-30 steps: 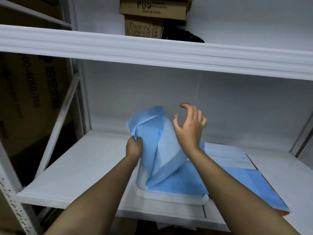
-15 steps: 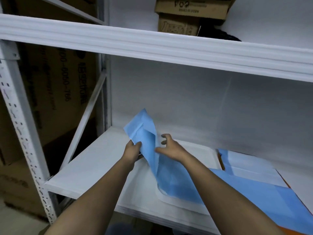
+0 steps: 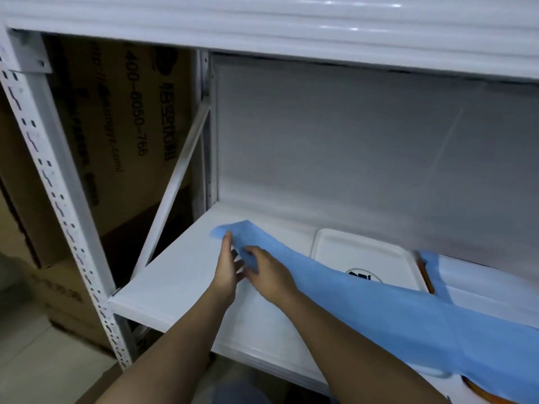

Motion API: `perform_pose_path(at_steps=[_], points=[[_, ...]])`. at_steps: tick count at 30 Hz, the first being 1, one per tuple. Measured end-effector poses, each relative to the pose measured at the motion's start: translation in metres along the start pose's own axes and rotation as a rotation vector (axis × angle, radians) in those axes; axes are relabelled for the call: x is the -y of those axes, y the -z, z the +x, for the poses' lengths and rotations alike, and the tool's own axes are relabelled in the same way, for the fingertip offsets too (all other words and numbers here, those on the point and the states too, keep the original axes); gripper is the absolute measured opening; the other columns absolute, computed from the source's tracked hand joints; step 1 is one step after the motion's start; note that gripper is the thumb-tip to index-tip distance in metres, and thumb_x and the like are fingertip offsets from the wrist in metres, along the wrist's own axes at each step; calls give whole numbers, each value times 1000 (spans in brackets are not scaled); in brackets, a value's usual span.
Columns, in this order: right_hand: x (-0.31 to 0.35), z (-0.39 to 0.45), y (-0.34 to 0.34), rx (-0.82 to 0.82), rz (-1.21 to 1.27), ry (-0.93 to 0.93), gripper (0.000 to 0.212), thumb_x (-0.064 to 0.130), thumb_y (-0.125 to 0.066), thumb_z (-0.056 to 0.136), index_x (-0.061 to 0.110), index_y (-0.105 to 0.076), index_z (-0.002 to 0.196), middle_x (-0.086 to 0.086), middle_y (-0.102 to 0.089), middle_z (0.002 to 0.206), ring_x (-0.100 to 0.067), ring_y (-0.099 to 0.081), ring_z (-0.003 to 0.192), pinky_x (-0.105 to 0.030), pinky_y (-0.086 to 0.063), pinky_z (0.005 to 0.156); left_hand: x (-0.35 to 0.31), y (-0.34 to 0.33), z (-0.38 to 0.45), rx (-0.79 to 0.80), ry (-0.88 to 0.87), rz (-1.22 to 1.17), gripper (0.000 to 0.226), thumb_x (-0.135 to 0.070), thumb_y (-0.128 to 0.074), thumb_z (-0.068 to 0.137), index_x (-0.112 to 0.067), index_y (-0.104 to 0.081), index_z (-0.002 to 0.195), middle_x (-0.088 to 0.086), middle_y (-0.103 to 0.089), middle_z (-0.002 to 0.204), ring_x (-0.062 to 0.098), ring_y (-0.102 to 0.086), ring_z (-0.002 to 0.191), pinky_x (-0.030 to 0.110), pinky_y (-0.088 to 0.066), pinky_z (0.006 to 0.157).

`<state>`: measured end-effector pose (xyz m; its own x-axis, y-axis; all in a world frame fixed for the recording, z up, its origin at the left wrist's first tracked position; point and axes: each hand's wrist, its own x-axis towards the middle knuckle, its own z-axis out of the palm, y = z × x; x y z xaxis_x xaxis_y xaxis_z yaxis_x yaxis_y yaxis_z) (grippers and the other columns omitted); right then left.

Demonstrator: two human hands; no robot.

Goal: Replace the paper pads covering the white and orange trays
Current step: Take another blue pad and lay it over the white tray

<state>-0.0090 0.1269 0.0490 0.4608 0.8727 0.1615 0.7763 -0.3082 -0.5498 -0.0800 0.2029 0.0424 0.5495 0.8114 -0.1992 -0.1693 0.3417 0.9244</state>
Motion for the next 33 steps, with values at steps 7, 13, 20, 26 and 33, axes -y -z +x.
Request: perform_pose_path(at_steps=[7,13,20,26,33], points=[[-43,-23,-23,170,-263,214,73,29,-58,88,23,-19,150,5,-19,157,-16,-23,142,-37,-24,112,35,29,30,-339,-92,500,27,-14,-50,90,-2,-56,114,19,-64,101,39,-61,96,43,-51,84],[-94,-49,-21,266,-437,36,64,15,-41,97,21,-9,152,2,-5,160,-18,-5,147,-36,-8,116,46,47,40,-424,-5,437,42,-10,-39,94,-13,-41,136,22,-55,124,43,-54,112,53,-46,98],[-106,-63,-10,212,-445,71,54,20,-40,99,19,-23,150,1,-19,158,-19,-13,146,-35,-13,116,44,41,19,-534,85,568,69,-4,-43,93,-21,-12,152,15,-24,153,42,-37,132,53,-33,108],[-112,-90,17,125,-537,-22,40,15,-36,97,14,-42,137,-9,-47,137,-26,-46,123,-34,-33,93,51,2,-15,-233,-26,1040,64,-16,-53,90,-21,-26,148,8,-9,158,28,-20,144,45,-29,112],[-140,-130,50,81,-729,-161,36,20,-86,46,20,-71,78,-1,-63,69,-17,-60,54,-26,-27,53,73,-72,-56,477,-115,1453,61,-21,-51,93,-15,-25,149,8,-26,154,25,-28,141,35,-26,115]])
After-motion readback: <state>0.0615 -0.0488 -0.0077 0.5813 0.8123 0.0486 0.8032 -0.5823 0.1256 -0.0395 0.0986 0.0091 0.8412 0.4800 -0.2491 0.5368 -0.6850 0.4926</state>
